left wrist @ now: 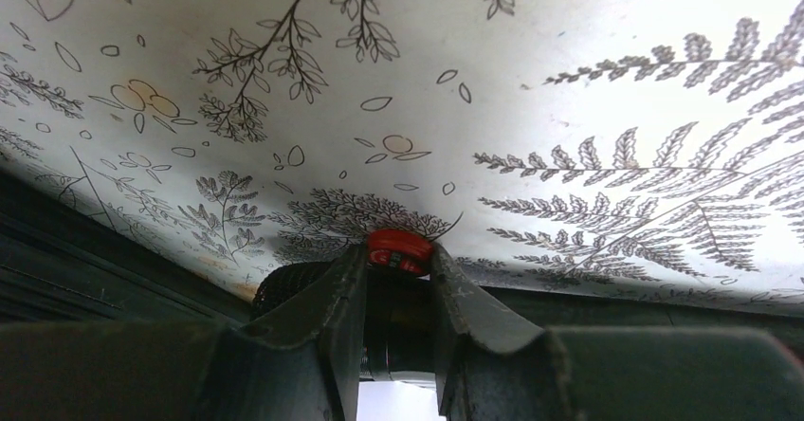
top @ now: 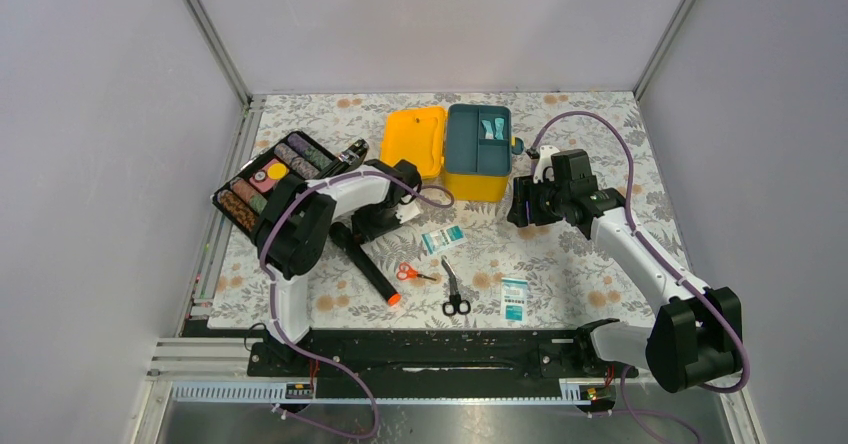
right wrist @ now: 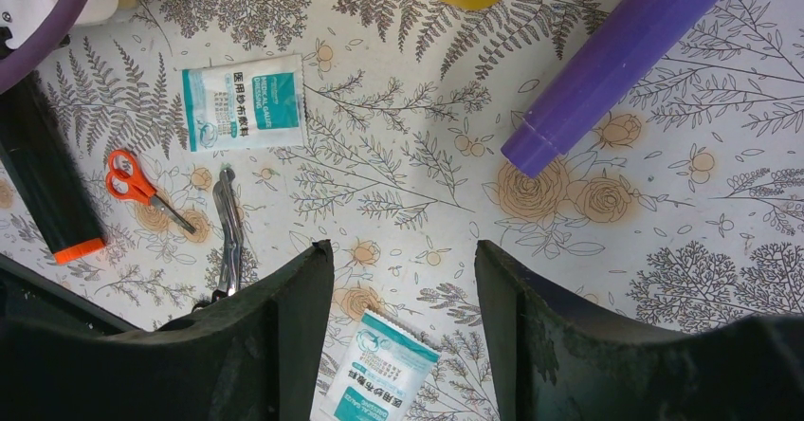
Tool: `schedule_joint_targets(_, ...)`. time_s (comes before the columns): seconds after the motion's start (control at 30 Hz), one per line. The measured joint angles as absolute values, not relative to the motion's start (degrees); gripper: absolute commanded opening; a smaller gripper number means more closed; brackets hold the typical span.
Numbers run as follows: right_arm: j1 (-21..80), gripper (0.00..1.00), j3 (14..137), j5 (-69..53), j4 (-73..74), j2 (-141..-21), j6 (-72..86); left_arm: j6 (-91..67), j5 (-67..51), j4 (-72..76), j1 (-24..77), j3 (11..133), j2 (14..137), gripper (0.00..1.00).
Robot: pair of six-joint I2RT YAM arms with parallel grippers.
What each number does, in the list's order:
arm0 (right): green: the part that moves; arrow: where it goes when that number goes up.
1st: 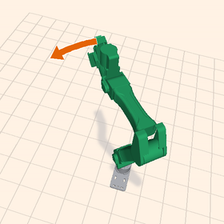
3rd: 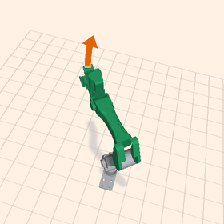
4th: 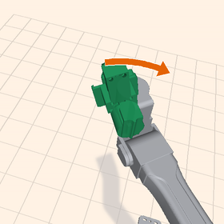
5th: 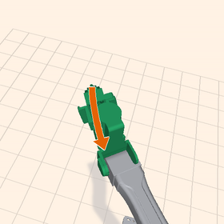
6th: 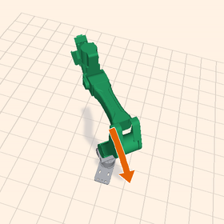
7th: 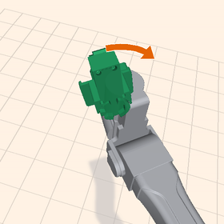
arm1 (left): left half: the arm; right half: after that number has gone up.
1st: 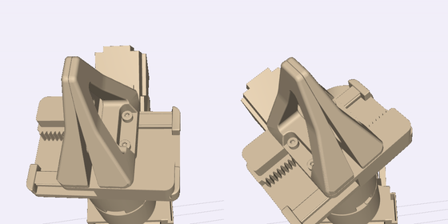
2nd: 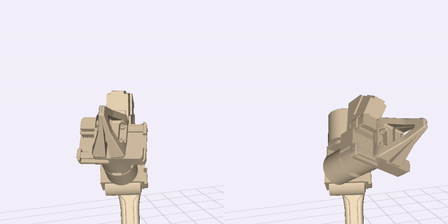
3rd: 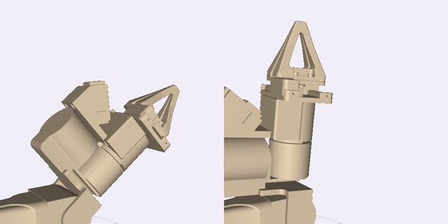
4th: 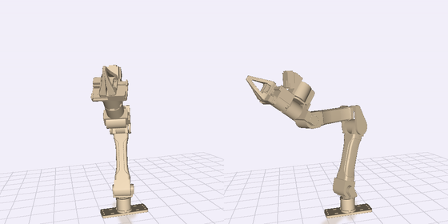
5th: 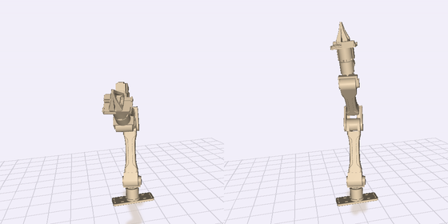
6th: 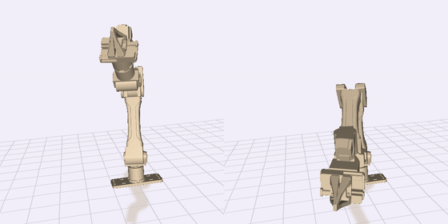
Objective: Organize the medicine kit
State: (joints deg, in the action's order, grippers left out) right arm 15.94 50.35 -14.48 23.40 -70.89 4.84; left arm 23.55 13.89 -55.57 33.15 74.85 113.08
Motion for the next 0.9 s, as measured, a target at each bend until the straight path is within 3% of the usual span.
schedule_joint_targets(0.3,15.94,0.63,50.35,-14.48,23.44,-70.89,4.84,24.88,8.36,-56.8,32.67,76.53,112.2,0.02)
schedule_joint_targets(0.57,15.94,0.63,50.35,-14.46,23.46,-70.89,4.84,25.85,-3.99,-58.33,33.63,84.16,108.62,0.03)
schedule_joint_targets(0.7,15.94,0.63,50.35,-14.46,23.49,-70.89,4.82,25.39,-7.97,-59.11,34.3,88.55,107.24,0.37)
schedule_joint_targets(0.9,15.94,0.63,50.37,-14.44,23.51,-70.89,4.82,25.23,-5.74,-59.44,35.11,88.38,107.2,0.46)
